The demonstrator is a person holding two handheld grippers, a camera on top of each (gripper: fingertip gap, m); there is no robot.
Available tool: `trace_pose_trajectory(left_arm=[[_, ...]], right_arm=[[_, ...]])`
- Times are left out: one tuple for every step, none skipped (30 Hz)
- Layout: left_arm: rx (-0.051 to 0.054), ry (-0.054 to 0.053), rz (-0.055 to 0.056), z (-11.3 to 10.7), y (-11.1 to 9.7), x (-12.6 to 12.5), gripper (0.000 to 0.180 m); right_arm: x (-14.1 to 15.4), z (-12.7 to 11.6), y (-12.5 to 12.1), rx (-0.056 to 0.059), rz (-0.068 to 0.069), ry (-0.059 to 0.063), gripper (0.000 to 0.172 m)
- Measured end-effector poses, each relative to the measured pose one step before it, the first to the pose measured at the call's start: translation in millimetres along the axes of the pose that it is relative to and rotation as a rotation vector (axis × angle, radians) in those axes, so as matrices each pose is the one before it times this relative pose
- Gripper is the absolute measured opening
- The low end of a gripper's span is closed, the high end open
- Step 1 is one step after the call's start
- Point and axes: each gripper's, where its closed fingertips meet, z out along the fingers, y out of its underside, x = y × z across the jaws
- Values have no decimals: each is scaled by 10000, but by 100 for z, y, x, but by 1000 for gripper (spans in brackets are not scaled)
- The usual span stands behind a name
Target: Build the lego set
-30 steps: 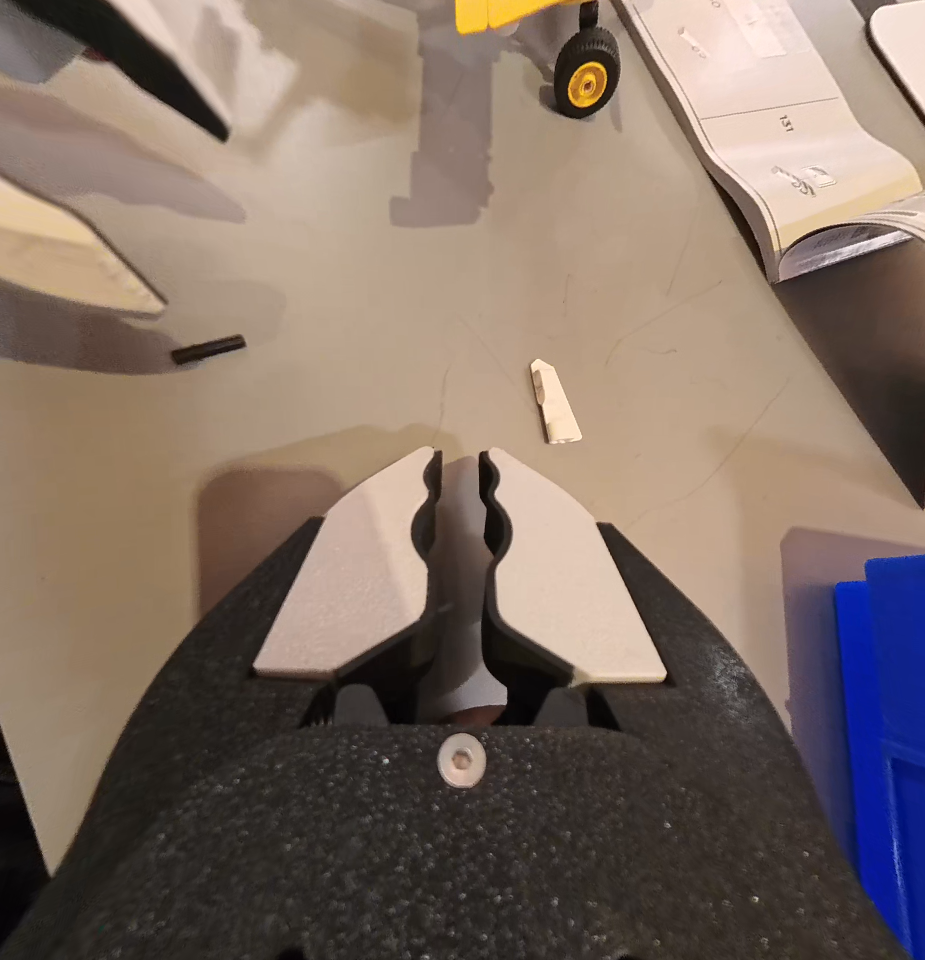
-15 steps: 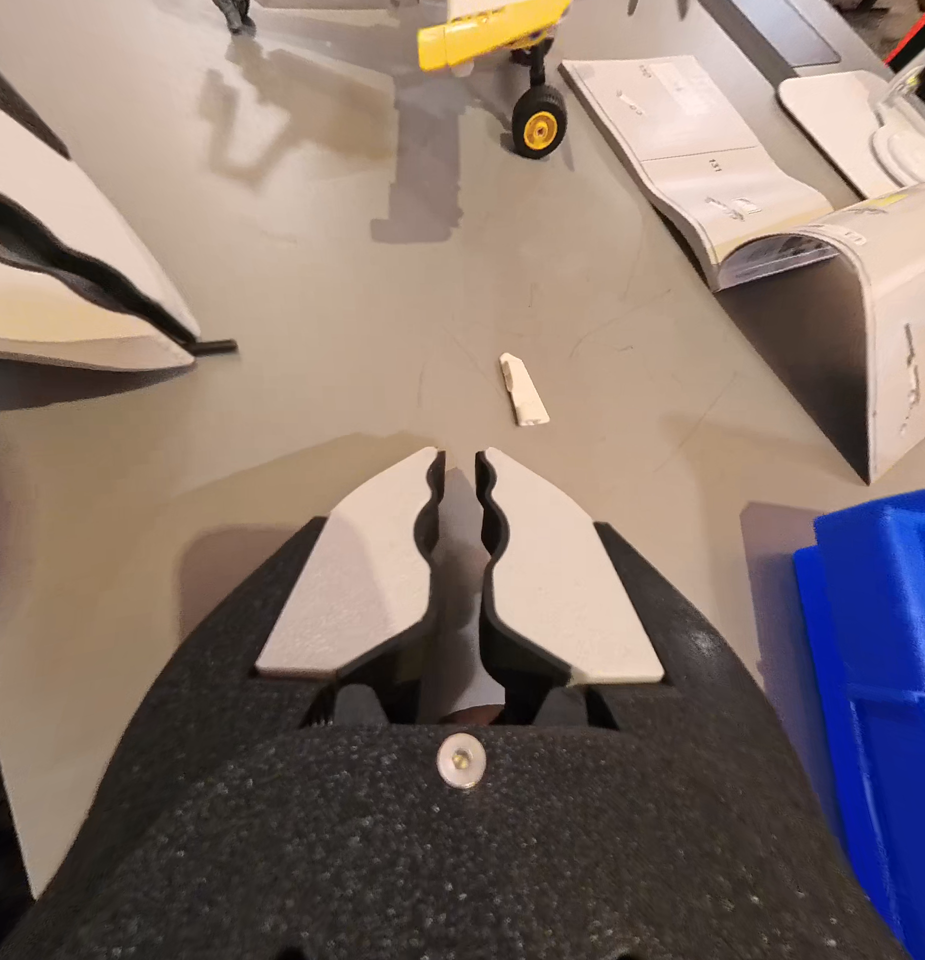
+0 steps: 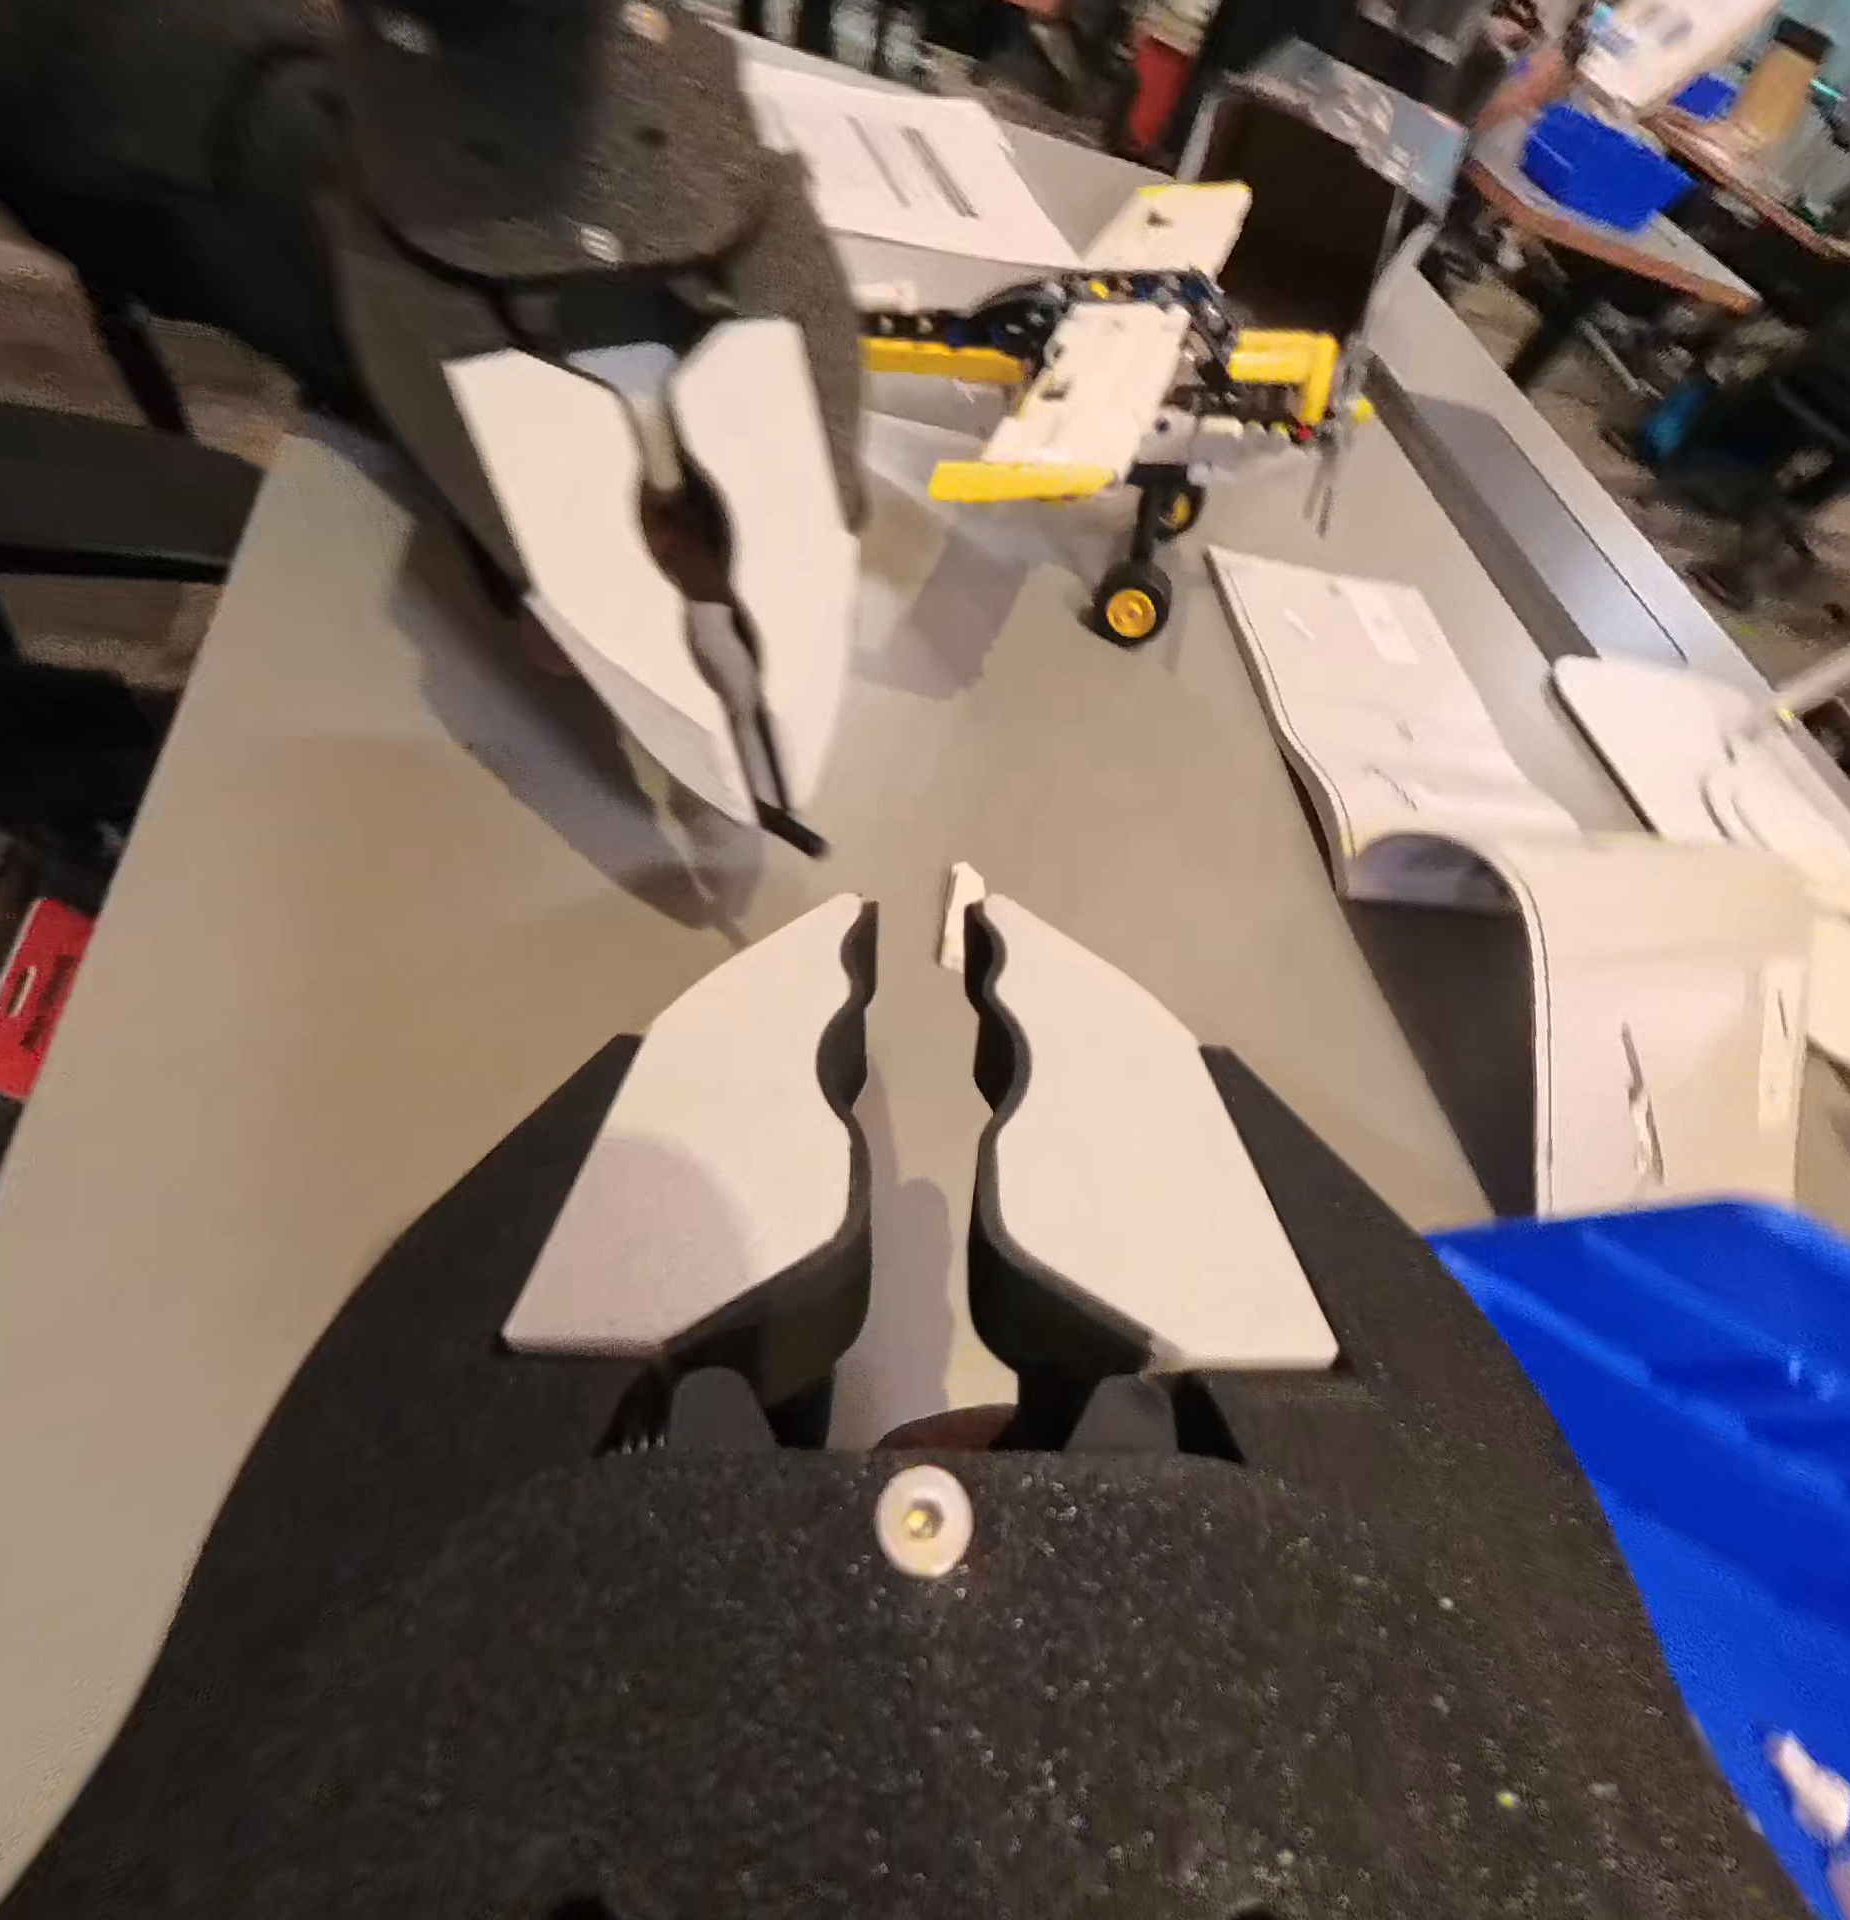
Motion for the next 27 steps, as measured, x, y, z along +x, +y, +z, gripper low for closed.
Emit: trace_pose_trajectory(left_arm=[[234,-31,155,608,-453,-750,4],[254,-80,47,553,-357,-697,4],[207,-141,-32,484,-187,-640,4],[158,-169,-50,340,-22,-524,4],[113,-102,-88,115,73,-269,4],[-19,-65,-131,-92,157,-91,4],[-44,-176,-92,-272,195,-116,4],[29,-162,13,-293,223,31,4],[-59,-64,-28,-167,381,179,4],[-175,87,-75,-43,394,325,4],[-165,1,-3,54,307,115,4],[-87,-27,67,94,227,-37,3],[11,37,-10,42,0,-51,0],[71,2,-98,-1,-77,-160,0],[-1,-11,-149,9,19,-209,0],[-24,7,-149,21,51,-166,0],[-33,18,-140,51,48,-126,0],[-60,31,-80,74,73,-46,0],[-79,22,-42,95,90,-18,0],[-70,-16,-20,69,83,-46,0],[0,-18,-9,6,2,-39,0],[91,-29,11,-108,-98,-69,0],[99,-27,2,-202,-78,-71,0],[75,-13,-28,-249,-35,-46,0],[117,-52,-39,-273,-65,-128,0],[214,-65,-18,-259,-202,-146,0],[301,-28,13,-227,-367,-87,0]], right_arm=[[383,325,-205,75,-212,-320,16],[593,301,-130,97,-81,-204,17],[734,274,-58,115,64,-118,18],[672,258,-14,139,213,-94,20],[442,182,-95,252,321,-149,24],[160,101,-202,397,332,-169,27],[-31,55,-158,388,231,-116,28],[-162,105,132,168,156,-63,27],[-231,180,585,-167,92,-24,27],[-118,235,857,-332,-53,63,28],[-17,284,845,-249,-18,83,28],[-147,251,595,-129,168,-122,28],[-61,117,213,-62,213,-145,28],[95,-48,-102,89,122,-31,28],[26,-165,-151,149,103,-66,28],[58,-194,-110,128,149,-62,28],[67,-200,30,39,182,-69,28],[133,-183,74,5,160,-19,28],[125,-153,25,26,110,5,28],[74,-88,50,-5,73,0,28],[106,-44,128,-78,59,31,28],[144,-4,113,-69,64,70,28],[145,-35,37,-12,61,100,28],[115,-71,4,14,48,97,28],[53,-101,-4,35,43,46,28],[34,-153,-39,67,74,6,28],[82,-181,-84,106,130,2,28]])
